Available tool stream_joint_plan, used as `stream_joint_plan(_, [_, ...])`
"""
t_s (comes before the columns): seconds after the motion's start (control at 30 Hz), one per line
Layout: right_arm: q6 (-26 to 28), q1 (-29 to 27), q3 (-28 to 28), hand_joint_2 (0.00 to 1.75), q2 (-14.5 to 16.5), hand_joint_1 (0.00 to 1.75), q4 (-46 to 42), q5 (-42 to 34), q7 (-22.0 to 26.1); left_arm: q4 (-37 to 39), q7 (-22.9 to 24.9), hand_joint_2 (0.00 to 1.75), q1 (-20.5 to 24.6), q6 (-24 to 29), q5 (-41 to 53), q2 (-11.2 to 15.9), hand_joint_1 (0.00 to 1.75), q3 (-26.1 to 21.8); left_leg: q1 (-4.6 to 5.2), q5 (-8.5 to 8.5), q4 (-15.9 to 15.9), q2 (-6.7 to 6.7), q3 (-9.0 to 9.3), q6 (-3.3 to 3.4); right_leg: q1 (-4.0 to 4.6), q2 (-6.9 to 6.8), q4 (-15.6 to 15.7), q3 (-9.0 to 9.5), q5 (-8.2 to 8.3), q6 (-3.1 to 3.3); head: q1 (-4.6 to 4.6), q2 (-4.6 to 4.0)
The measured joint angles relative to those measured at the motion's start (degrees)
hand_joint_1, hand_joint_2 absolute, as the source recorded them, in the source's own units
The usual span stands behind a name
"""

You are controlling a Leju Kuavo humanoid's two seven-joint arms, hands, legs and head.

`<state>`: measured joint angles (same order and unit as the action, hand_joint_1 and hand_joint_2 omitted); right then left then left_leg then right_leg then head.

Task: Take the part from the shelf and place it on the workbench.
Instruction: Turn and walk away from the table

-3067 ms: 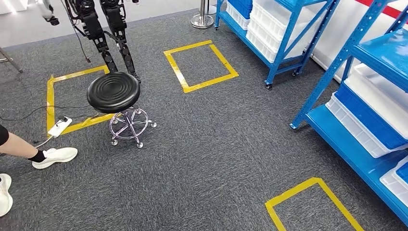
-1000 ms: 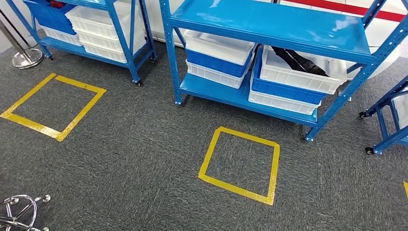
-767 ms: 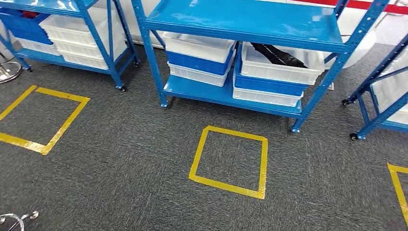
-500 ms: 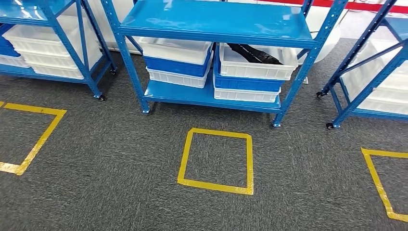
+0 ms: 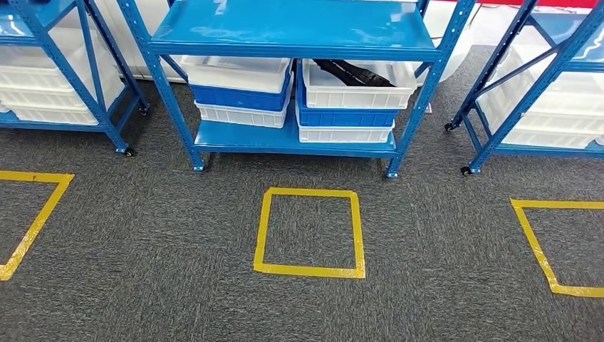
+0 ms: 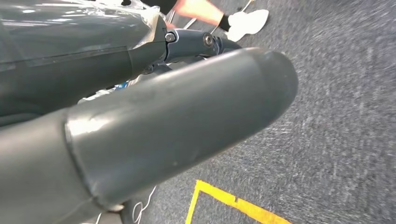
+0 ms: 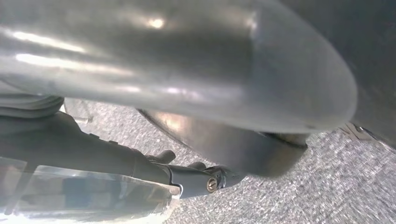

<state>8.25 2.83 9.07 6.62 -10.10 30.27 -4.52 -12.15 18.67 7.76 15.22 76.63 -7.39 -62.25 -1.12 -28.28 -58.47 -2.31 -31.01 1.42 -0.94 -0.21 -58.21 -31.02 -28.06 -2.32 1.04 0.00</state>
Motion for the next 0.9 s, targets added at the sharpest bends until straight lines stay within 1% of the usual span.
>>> stream_joint_plan(0.07, [0.17, 0.01, -0.4, 0.0, 0.15, 0.0, 0.0, -0.34, 0.0, 0.0, 0.0, 0.0, 0.36, -0.26, 0.17, 0.03, 0.0, 0.37, -0.02, -0.14, -0.11, 0.06, 0.09, 0.25, 0.0, 0.1, 0.44, 0.35, 0.33, 0.41, -0.12, 0.0])
stream_joint_plan(0.1, [0.17, 0.01, -0.55, 0.0, 0.19, 0.0, 0.0, -0.46, 0.0, 0.0, 0.0, 0.0, 0.46, -0.43, 0.17, 0.03, 0.0, 0.51, -0.13, -0.11, -0.13, 0.1, 0.11, 0.44, -0.01, 0.14, 0.46, 0.49, 0.42, 0.46, -0.16, 0.0])
stream_joint_plan(0.13, [0.11, 0.0, -0.69, 0.0, 0.19, 0.0, 0.0, -0.57, -0.02, 0.0, 0.0, 0.0, 0.51, -0.62, 0.15, 0.01, 0.0, 0.64, -0.25, 0.14, -0.06, 0.12, 0.15, 0.49, 0.15, 0.18, 0.44, 0.47, 0.45, 0.53, -0.2, 0.0])
stream_joint_plan(0.27, [-0.03, -0.01, -1.33, 0.0, 0.07, 0.0, 0.0, -0.8, -0.2, 0.0, 0.0, 0.0, 0.58, -1.39, -0.37, -0.09, 0.0, 0.88, -0.53, 0.43, 0.32, 0.15, 0.23, -0.08, 0.48, 0.23, 0.4, 0.33, 0.47, 0.7, -0.3, 0.0])
stream_joint_plan(0.33, [-0.03, -0.01, -1.51, 0.0, -0.07, 0.0, 0.0, -0.8, -0.28, 0.0, 0.0, 0.0, 0.58, -1.61, -0.65, -0.15, 0.0, 0.9, -0.61, 0.47, 0.42, 0.15, 0.24, -0.37, 0.61, 0.22, 0.38, 0.29, 0.43, 0.88, -0.31, 0.0])
stream_joint_plan(0.43, [0.01, 0.0, -1.78, 0.0, -0.2, 0.0, 0.0, -0.78, -0.33, 0.0, 0.0, 0.0, 0.59, -1.78, -0.93, -0.22, 0.0, 0.89, -0.72, 0.43, 0.47, 0.15, 0.24, -1.03, 0.83, 0.22, 0.36, 0.26, 0.39, 1.17, -0.3, 0.0])
stream_joint_plan(0.5, [0.13, 0.0, -1.89, 0.0, -0.24, 0.0, 0.0, -0.62, -0.33, 0.0, 0.0, 0.0, 0.58, -1.93, -1.24, -0.24, 0.0, 0.87, -0.75, 0.41, 0.48, 0.15, 0.23, -1.26, 0.9, 0.22, 0.35, 0.25, 0.38, 1.2, -0.29, 0.0])
stream_joint_plan(0.73, [0.11, 0.02, -1.9, 0.0, -0.41, 0.0, 0.0, 0.64, -0.09, 0.0, 0.0, 0.0, 0.53, -1.59, -2.57, -0.24, 0.0, 0.51, -0.52, 0.41, 0.46, 0.15, 0.23, -1.27, 0.75, 0.21, 0.35, 0.28, 0.39, 1.19, -0.27, 0.0])
stream_joint_plan(0.9, [-0.03, 0.02, -1.9, 0.0, -0.27, 0.0, 0.0, 0.74, -0.3, 0.0, 0.0, 0.0, 0.53, -1.46, -2.65, -0.2, 0.0, 0.38, -0.25, 0.24, 0.17, 0.18, 0.14, -0.97, 0.09, 0.21, 0.44, 0.34, 0.51, 1.02, -0.29, 0.0])
